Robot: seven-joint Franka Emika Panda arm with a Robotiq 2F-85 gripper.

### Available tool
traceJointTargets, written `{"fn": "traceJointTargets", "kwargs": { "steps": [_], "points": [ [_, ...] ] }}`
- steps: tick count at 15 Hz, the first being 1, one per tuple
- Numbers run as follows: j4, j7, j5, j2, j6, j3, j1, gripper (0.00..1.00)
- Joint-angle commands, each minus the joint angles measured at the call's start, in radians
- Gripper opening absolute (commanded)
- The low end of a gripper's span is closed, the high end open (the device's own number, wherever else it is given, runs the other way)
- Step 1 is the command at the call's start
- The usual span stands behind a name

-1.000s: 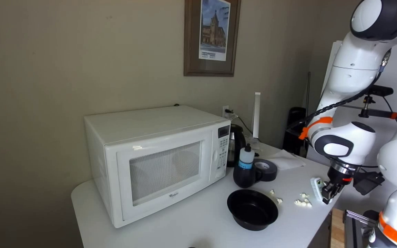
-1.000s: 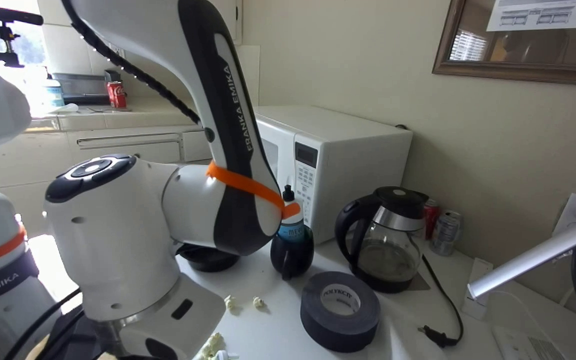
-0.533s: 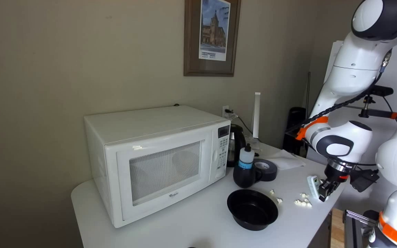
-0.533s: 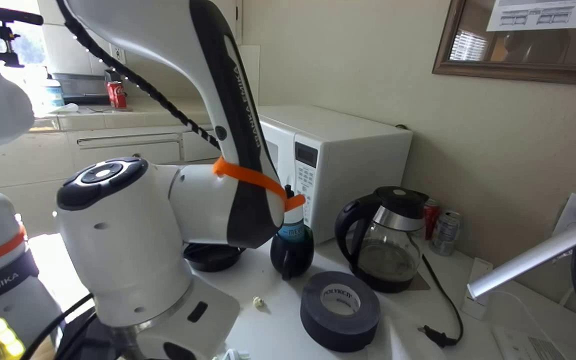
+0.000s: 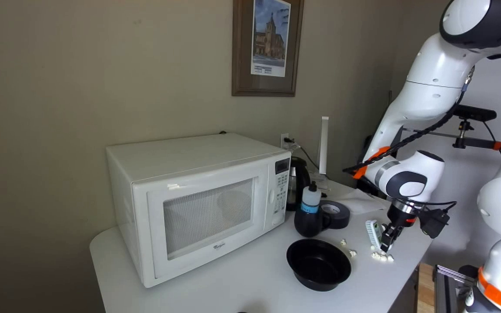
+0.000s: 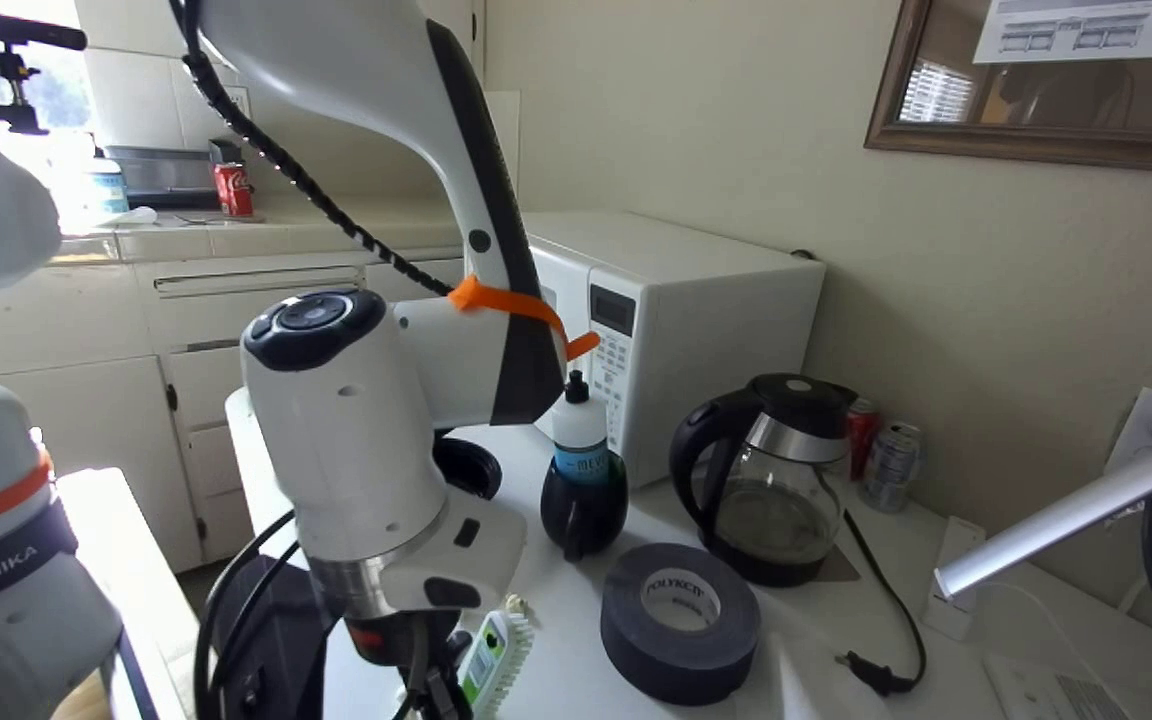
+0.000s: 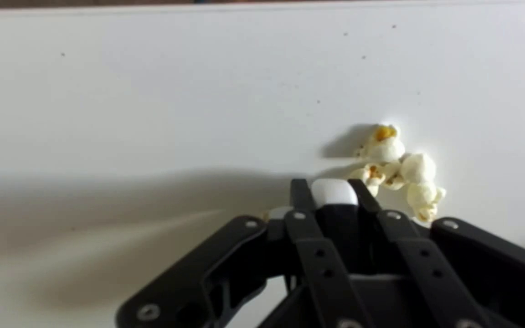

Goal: Use the white brush to sweep the white particles to the left

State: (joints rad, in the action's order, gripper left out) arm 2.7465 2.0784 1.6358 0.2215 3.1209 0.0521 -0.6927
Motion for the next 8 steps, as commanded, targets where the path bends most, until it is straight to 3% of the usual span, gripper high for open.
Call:
{"fn": "traceJointTargets", "kwargs": {
  "steps": [1, 4, 8],
  "points": [
    [0.000, -0.048, -0.037, 0.054, -0.003, 0.049, 0.037, 0.06],
    [0.000, -0.064, -0.032, 0.045, 0.009, 0.078, 0.061, 0.06],
    [0.000, -0.040, -0.003, -0.002, 0.001, 0.060, 0.035, 0.06]
  ]
}}
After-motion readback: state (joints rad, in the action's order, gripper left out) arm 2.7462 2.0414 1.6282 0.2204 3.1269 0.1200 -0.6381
